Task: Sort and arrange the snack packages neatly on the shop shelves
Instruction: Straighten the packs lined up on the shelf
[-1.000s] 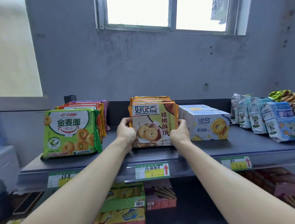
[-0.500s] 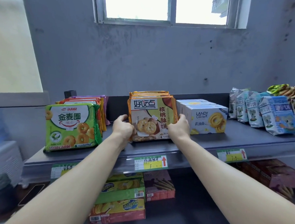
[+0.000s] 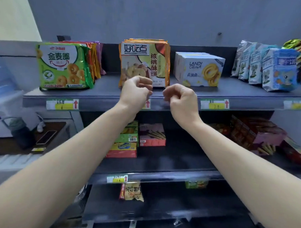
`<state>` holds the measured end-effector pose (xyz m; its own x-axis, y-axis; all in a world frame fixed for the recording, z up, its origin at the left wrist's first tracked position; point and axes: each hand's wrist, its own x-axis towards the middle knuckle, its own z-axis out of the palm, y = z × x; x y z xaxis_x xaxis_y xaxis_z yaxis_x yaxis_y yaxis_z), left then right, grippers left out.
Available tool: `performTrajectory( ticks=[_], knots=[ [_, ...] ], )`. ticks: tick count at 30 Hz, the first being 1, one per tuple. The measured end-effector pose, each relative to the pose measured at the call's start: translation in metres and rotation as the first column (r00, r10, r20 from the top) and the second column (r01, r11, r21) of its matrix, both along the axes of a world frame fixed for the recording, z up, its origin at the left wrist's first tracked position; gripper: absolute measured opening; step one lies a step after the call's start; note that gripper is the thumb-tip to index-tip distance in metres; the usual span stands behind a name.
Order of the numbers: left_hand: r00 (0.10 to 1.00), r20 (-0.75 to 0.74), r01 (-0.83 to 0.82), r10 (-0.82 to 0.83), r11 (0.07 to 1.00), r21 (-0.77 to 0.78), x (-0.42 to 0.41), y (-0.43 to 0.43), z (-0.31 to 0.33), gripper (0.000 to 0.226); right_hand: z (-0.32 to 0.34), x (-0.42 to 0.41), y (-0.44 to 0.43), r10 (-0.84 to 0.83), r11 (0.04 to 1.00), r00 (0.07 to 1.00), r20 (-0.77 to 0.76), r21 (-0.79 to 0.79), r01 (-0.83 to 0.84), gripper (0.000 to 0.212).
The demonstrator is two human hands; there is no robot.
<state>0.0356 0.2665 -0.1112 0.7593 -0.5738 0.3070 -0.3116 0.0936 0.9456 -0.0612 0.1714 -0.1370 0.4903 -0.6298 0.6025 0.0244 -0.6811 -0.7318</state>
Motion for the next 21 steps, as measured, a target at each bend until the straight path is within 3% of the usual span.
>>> performTrajectory(
  ticks=[4, 8, 15, 18, 21],
  knots=[
    [0.988, -0.079, 0.144, -0.131, 0.971, 0.190, -0.039, 0.002, -0.044, 0.029, -0.042, -0.043, -0.018, 0.130, 0.982, 0.973, -0.190, 0.158, -0.100, 0.043],
    [0.968, -0.252, 0.100, -0.018, 0.944, 0.315, -0.060, -0.005, -0.086, 0.027, -0.079, -0.066, -0.037, 0.146, 0.967, 0.937, -0.316, 0.244, -0.069, 0.042],
    [0.809, -0.565, 0.019, 0.161, 0.954, 0.298, -0.067, -0.017, -0.150, 0.022, -0.132, -0.076, -0.059, 0.226, 0.899, 0.895, -0.384, 0.435, -0.041, 0.039],
    [0.751, -0.628, -0.015, 0.206, 0.955, 0.296, -0.055, -0.029, -0.171, 0.031, -0.149, -0.068, -0.068, 0.271, 0.840, 0.891, -0.363, 0.542, -0.034, 0.039],
    [0.749, -0.626, -0.014, 0.216, 0.950, 0.311, -0.037, -0.045, -0.190, 0.032, -0.166, -0.054, -0.078, 0.284, 0.804, 0.884, -0.371, 0.595, -0.009, 0.038]
  ],
)
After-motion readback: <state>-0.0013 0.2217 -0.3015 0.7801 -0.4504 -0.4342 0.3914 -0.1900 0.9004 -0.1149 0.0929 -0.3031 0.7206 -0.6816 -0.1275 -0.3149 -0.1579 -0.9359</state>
